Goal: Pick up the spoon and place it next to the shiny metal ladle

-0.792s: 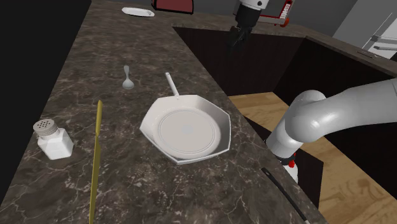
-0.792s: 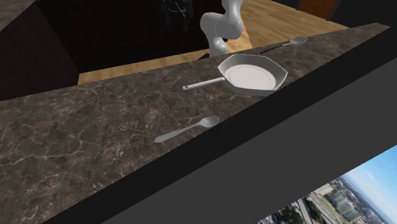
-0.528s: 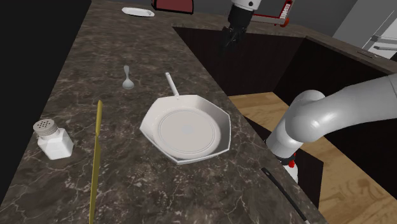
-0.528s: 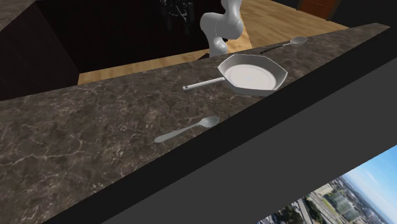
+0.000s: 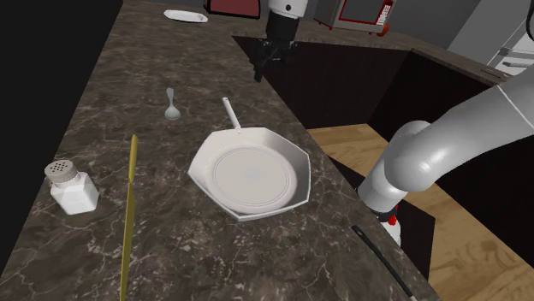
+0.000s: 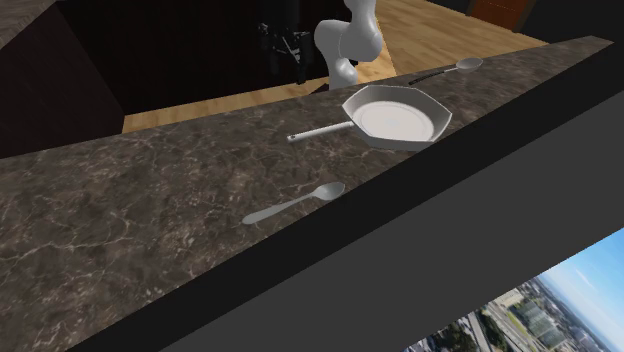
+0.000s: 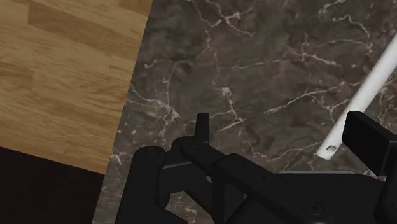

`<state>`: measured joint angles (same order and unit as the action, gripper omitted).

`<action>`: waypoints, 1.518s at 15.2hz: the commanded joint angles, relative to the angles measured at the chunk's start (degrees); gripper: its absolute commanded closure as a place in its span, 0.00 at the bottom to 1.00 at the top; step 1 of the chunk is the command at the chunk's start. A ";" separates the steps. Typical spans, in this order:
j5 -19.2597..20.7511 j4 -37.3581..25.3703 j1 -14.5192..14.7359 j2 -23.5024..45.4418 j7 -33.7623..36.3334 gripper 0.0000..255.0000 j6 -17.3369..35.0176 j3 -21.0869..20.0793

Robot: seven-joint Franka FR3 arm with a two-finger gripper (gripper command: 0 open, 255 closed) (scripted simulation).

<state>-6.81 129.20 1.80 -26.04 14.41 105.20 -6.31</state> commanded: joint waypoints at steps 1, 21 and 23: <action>-0.91 -2.67 0.17 3.80 3.40 0.00 0.83 -1.41; 0.16 -48.56 5.30 49.86 33.62 0.00 -0.09 -7.27; 0.15 -47.26 5.45 50.00 33.59 0.00 1.36 -7.27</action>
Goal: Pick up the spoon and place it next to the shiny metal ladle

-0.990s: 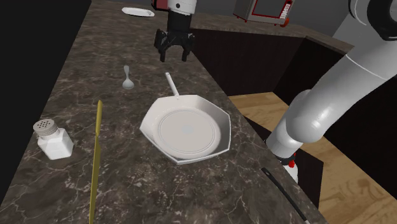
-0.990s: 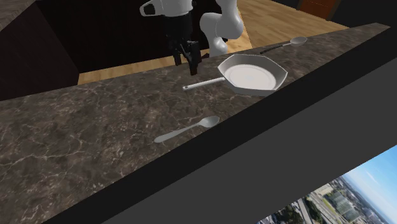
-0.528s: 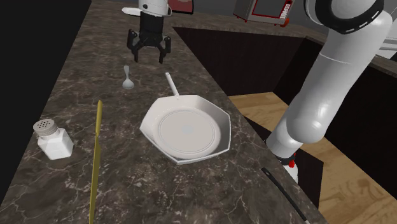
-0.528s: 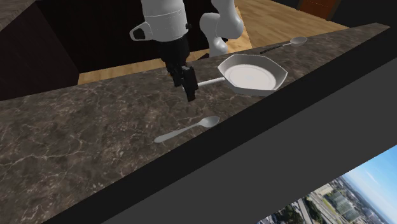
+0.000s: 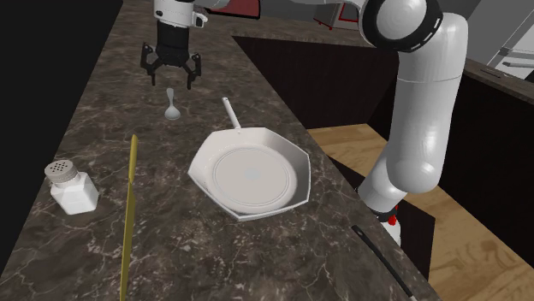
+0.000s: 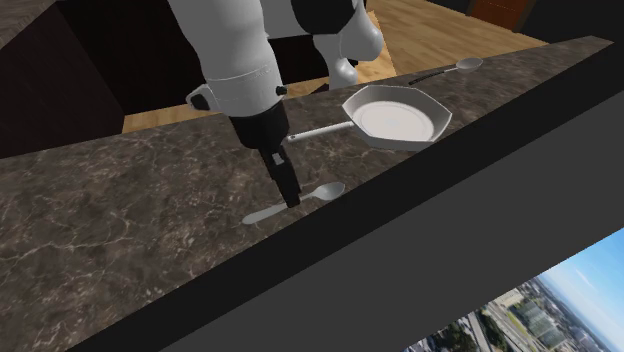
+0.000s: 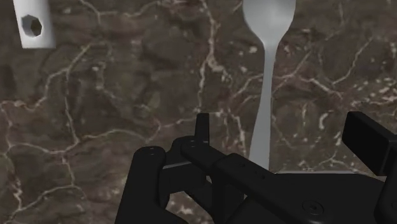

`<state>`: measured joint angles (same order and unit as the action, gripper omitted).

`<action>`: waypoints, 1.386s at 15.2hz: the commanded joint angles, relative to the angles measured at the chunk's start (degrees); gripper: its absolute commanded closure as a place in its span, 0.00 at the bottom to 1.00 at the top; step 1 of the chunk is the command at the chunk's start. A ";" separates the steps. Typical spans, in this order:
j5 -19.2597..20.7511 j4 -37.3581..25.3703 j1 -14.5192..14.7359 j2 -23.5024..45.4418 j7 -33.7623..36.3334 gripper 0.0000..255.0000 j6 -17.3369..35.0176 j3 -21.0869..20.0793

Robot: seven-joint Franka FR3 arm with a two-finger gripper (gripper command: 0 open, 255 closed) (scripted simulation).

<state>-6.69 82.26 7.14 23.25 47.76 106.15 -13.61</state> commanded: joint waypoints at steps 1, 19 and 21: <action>0.03 0.30 0.18 0.81 0.23 0.00 1.14 0.03; 0.08 2.78 0.48 1.44 0.19 1.00 4.26 -0.02; 0.07 2.79 0.47 1.42 0.18 1.00 4.26 -0.02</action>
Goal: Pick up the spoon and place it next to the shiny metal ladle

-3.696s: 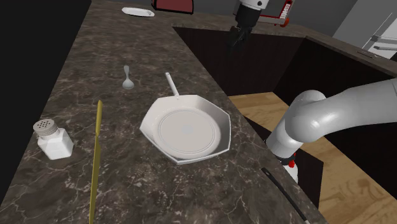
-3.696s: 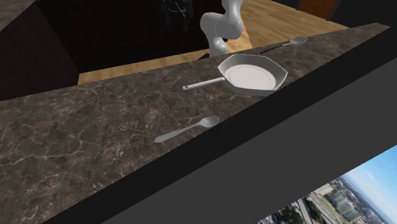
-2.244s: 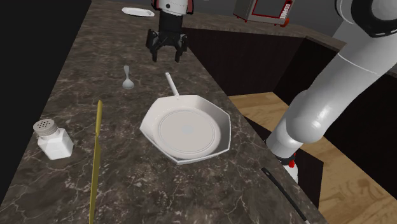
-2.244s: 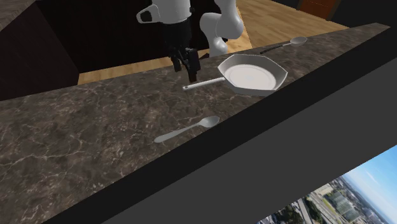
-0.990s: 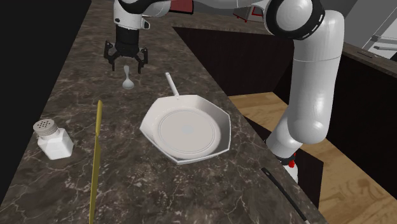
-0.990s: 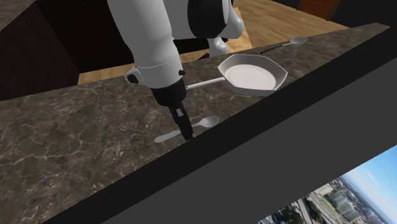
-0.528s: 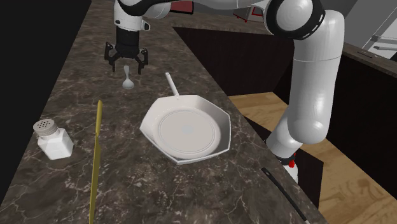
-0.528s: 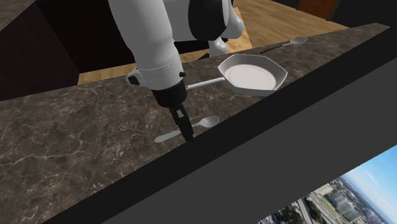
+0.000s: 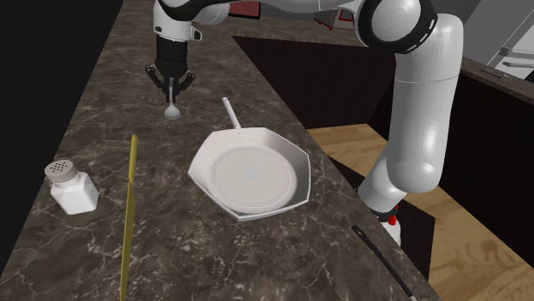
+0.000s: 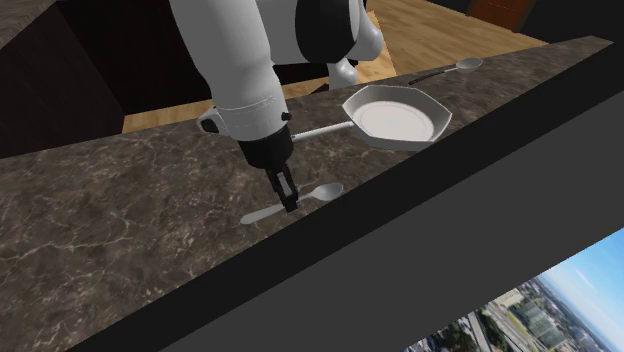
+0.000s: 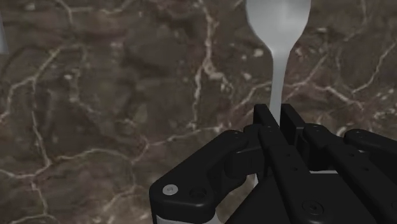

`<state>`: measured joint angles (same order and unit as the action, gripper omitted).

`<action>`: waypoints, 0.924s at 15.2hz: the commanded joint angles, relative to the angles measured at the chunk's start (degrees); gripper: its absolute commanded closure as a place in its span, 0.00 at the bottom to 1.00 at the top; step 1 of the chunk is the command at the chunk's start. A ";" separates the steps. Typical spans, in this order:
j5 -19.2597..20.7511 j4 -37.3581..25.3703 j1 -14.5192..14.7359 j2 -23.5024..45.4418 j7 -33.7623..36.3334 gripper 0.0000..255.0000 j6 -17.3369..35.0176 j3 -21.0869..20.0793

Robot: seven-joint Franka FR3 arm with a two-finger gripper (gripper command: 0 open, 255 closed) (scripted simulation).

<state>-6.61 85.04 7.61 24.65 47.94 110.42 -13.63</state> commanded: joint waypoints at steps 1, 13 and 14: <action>-0.01 0.02 0.01 0.01 0.00 1.00 0.00 -0.01; 0.16 -7.29 0.17 -0.70 1.27 1.00 -7.90 -0.14; 0.19 -8.10 0.20 -0.68 1.39 1.00 -8.67 -0.15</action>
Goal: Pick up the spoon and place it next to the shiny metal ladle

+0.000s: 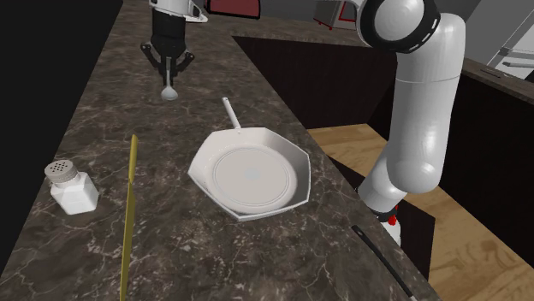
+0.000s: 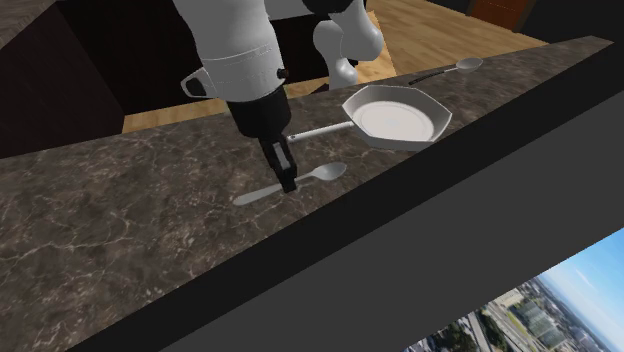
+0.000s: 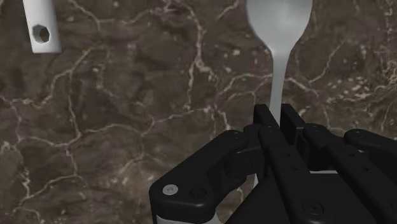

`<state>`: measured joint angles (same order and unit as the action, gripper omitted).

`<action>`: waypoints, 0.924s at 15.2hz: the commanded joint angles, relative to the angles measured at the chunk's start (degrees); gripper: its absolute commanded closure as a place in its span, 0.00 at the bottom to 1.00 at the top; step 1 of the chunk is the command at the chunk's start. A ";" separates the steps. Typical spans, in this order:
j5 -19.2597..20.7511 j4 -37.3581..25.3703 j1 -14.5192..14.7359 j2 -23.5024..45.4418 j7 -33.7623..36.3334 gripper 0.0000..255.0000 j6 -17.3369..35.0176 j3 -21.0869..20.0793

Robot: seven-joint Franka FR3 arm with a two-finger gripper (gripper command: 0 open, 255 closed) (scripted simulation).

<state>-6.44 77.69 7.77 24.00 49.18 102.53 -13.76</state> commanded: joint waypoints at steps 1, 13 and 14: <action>0.06 -1.58 0.07 0.01 0.28 1.00 -1.56 -0.03; -2.26 7.84 -1.03 -10.86 0.42 1.00 -2.77 -0.67; -2.93 11.37 -1.25 -13.51 0.17 1.00 -1.84 -0.76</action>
<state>-8.77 85.84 6.72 13.10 49.45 100.02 -14.39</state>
